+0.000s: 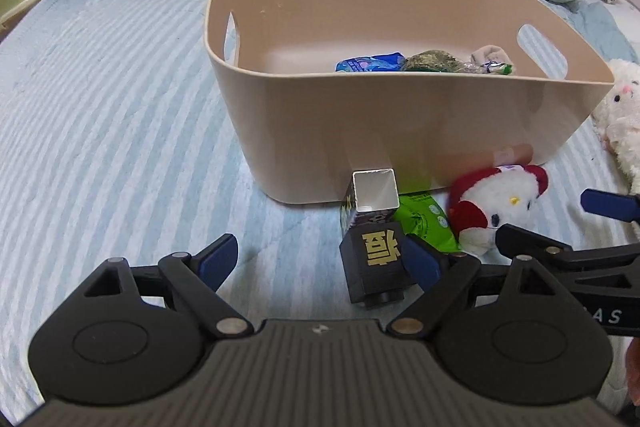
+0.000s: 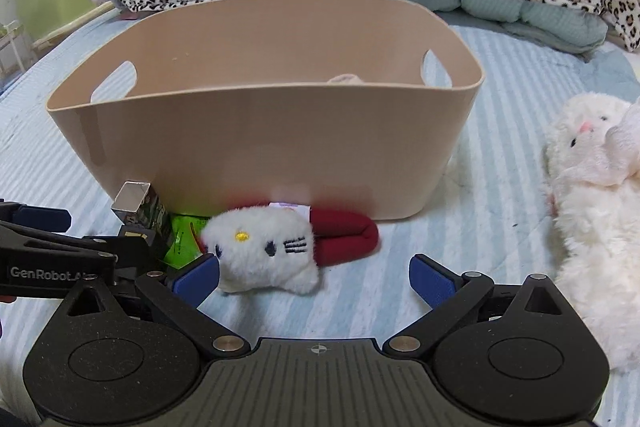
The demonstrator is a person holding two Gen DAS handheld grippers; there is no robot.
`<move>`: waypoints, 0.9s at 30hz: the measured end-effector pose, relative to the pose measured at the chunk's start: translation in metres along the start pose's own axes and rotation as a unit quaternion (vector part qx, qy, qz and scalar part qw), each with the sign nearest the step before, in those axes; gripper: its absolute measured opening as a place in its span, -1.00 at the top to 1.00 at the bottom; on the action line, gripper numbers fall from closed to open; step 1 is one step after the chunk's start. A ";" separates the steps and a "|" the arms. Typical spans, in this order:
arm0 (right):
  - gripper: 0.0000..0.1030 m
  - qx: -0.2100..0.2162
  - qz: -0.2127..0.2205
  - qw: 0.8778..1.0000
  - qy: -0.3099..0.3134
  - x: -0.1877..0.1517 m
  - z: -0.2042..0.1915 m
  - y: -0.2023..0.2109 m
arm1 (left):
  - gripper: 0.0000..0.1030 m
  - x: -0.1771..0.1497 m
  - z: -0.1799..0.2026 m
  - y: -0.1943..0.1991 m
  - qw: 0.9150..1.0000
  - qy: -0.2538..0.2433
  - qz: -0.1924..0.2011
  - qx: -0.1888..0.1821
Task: Organize objects
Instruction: 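Grasp the black gold-print box with left tool while right tool grasps Hello Kitty plush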
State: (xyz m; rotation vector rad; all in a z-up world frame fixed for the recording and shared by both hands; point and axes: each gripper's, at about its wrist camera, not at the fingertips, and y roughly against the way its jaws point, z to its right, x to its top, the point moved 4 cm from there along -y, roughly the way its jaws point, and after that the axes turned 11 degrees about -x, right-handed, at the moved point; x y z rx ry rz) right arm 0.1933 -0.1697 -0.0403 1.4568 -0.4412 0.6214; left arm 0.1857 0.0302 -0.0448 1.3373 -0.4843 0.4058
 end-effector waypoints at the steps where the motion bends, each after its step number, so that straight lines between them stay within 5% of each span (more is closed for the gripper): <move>1: -0.99 -0.002 -0.001 1.000 0.001 0.000 0.001 0.001 | -0.73 0.000 0.000 0.000 1.000 0.002 0.000 -0.006; 15: -0.99 0.006 -0.003 1.000 0.002 -0.001 -0.002 0.002 | -0.68 -0.004 0.003 -0.015 1.000 -0.007 -0.022 -0.015; 27: -0.84 0.021 -0.004 1.000 -0.006 0.001 -0.025 -0.017 | -0.22 -0.009 -0.012 -0.019 0.999 -0.021 -0.029 -0.009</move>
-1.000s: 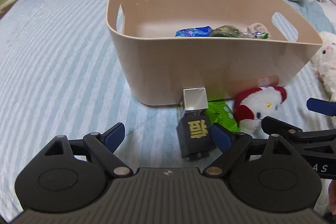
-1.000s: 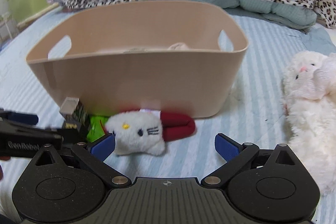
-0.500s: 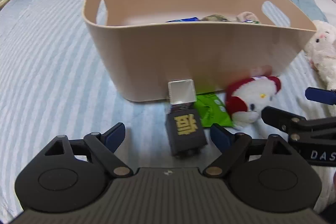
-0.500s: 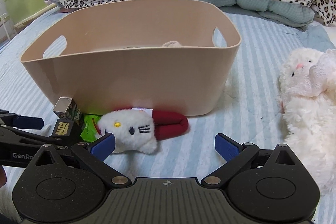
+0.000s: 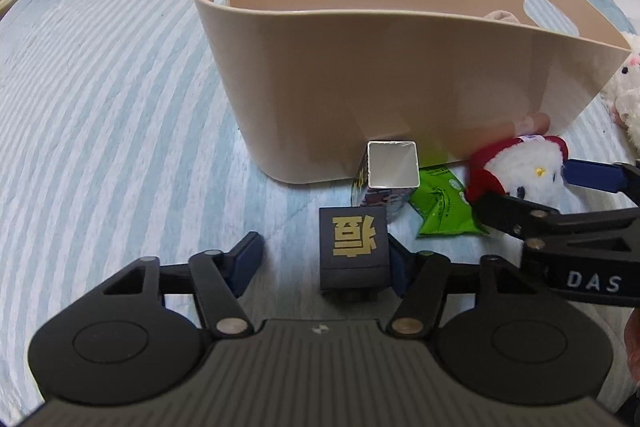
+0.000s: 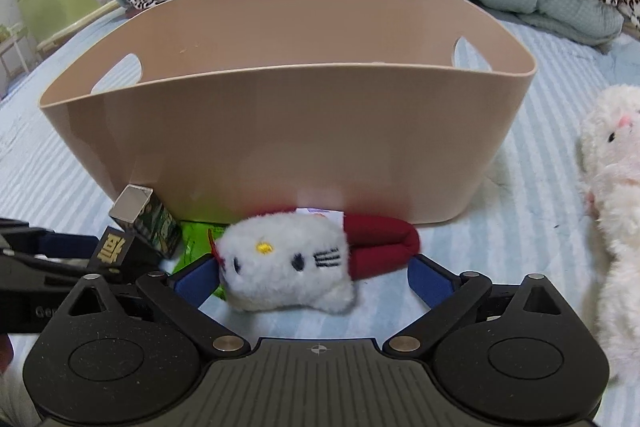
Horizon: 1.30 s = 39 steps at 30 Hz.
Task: Organize objects
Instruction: 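Grasp the black gold-print box with left tool while right tool grasps Hello Kitty plush, then place black box in basket with left tool while right tool drops plush in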
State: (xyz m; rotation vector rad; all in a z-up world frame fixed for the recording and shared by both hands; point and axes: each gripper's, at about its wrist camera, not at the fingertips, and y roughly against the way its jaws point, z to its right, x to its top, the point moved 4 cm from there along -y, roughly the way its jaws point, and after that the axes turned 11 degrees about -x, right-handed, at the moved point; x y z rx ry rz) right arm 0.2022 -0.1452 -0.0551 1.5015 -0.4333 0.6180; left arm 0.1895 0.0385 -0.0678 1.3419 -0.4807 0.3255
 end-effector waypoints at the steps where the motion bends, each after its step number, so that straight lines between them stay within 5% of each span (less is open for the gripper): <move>1: -0.79 -0.002 0.001 1.000 0.003 0.000 -0.001 -0.001 | -0.13 0.000 0.000 0.000 1.000 -0.004 0.001 -0.003; 6: -0.26 0.009 0.006 1.000 0.015 -0.003 -0.006 0.002 | 0.30 -0.003 0.006 0.005 1.000 -0.024 0.003 -0.016; 9: -0.12 0.010 0.014 1.000 0.021 -0.006 -0.007 0.010 | 0.35 -0.004 0.006 0.011 1.000 -0.026 0.007 -0.014; 26: -0.07 0.003 0.072 0.997 -0.004 0.006 0.017 0.069 | 0.35 0.001 0.020 0.070 0.995 -0.052 0.085 -0.010; 39: -0.07 -0.013 0.176 0.984 -0.009 0.048 0.041 0.124 | 0.35 0.037 0.030 0.121 0.982 -0.071 0.175 0.011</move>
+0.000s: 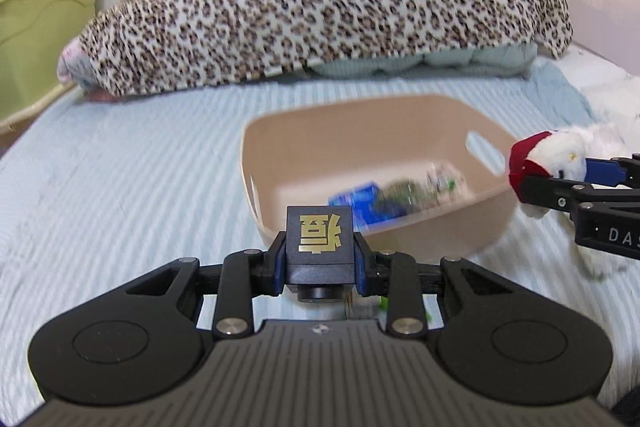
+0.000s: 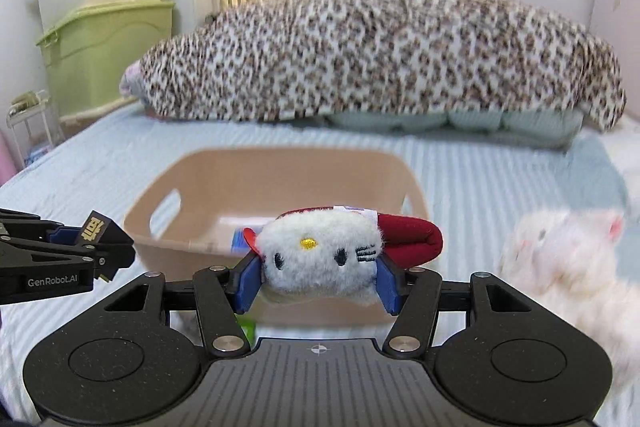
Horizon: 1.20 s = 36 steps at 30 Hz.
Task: Organize objects
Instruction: 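Place black box in basket with left tool while right tool drops plush in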
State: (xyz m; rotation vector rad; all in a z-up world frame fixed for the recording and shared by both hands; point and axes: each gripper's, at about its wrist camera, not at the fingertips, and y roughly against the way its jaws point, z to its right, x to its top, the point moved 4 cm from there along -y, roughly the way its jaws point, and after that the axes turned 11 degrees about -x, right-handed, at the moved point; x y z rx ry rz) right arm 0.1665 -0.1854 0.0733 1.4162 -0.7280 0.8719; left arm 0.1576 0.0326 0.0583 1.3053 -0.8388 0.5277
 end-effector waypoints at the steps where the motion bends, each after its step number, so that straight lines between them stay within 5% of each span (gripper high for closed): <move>1: -0.07 -0.001 0.006 1.000 0.000 0.006 0.001 -0.001 | 0.35 0.006 0.000 -0.001 1.000 0.000 0.002 0.003; 7: -0.07 -0.008 0.032 0.999 0.012 0.030 -0.007 -0.016 | 0.35 0.038 -0.001 -0.020 1.000 0.001 0.023 0.020; 14: -0.07 -0.015 0.022 0.999 0.034 0.040 -0.023 -0.062 | 0.35 0.055 -0.012 -0.079 0.998 0.006 0.001 0.061; 21: -0.07 -0.007 -0.027 0.998 0.053 0.020 -0.038 -0.104 | 0.35 0.040 -0.014 -0.135 0.996 -0.002 -0.057 0.071; 27: -0.18 0.003 -0.073 0.996 0.048 0.006 -0.035 -0.121 | 0.34 0.030 -0.013 -0.142 0.995 -0.012 -0.071 0.069; 29: -0.33 0.000 -0.065 0.997 0.048 0.004 -0.036 -0.117 | 0.26 0.034 -0.012 -0.134 0.996 -0.004 -0.066 0.064; 31: -0.48 -0.001 -0.057 0.997 0.049 0.004 -0.036 -0.110 | -0.40 0.039 -0.010 -0.121 0.996 -0.004 -0.053 0.069; 36: -0.68 -0.005 -0.036 0.998 0.059 0.008 -0.033 -0.083 | -0.56 0.040 -0.008 -0.093 0.996 -0.007 -0.030 0.081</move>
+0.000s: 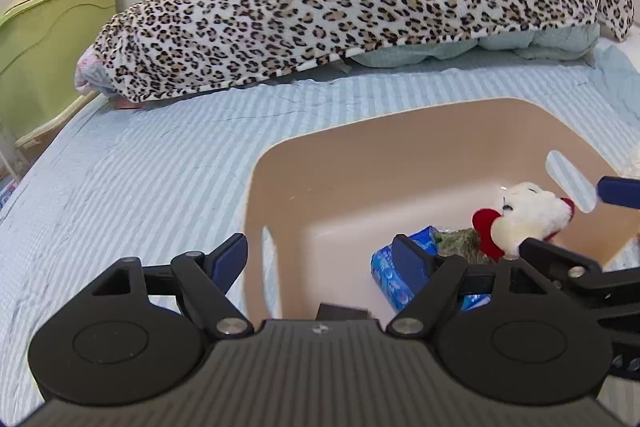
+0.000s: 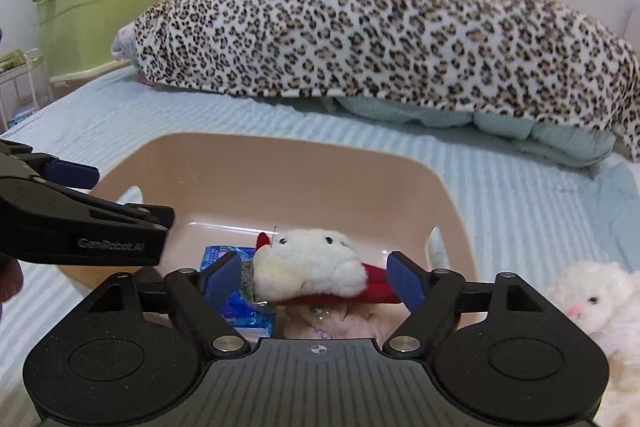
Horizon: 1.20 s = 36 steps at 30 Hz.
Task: Organize objects
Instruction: 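Place black box in basket with left tool while right tool drops plush in, then grasp the small white carton with left tool while right tool grasps green packet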
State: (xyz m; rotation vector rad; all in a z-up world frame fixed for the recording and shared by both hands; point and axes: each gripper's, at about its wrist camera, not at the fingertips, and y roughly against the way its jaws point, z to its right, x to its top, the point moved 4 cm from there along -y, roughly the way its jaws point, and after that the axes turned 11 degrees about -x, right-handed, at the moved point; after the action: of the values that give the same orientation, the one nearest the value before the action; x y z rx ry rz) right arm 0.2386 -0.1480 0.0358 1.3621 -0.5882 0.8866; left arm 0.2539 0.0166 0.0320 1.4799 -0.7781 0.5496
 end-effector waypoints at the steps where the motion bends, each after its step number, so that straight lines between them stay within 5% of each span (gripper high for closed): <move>1: -0.77 -0.001 0.002 1.000 0.001 0.001 0.001 0.005 | -0.57 -0.003 -0.002 0.004 1.000 0.005 0.001 -0.001; 7: -1.00 -0.003 -0.003 1.000 0.002 -0.012 0.007 0.032 | -0.58 -0.020 -0.004 0.026 1.000 0.005 -0.002 -0.013; 18: -1.00 -0.001 -0.050 0.998 0.022 -0.062 -0.006 0.042 | -0.74 -0.056 -0.011 0.050 0.999 0.014 -0.010 -0.038; 36: -0.98 0.043 -0.124 0.990 0.047 -0.087 -0.055 -0.004 | -0.73 -0.110 -0.026 -0.003 0.994 -0.003 -0.109 -0.032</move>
State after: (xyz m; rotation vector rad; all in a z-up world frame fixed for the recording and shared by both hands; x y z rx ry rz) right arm 0.1861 -0.1115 -0.0447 1.4282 -0.3034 0.7762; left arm 0.1881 0.0570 -0.0500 1.4848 -0.6233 0.3526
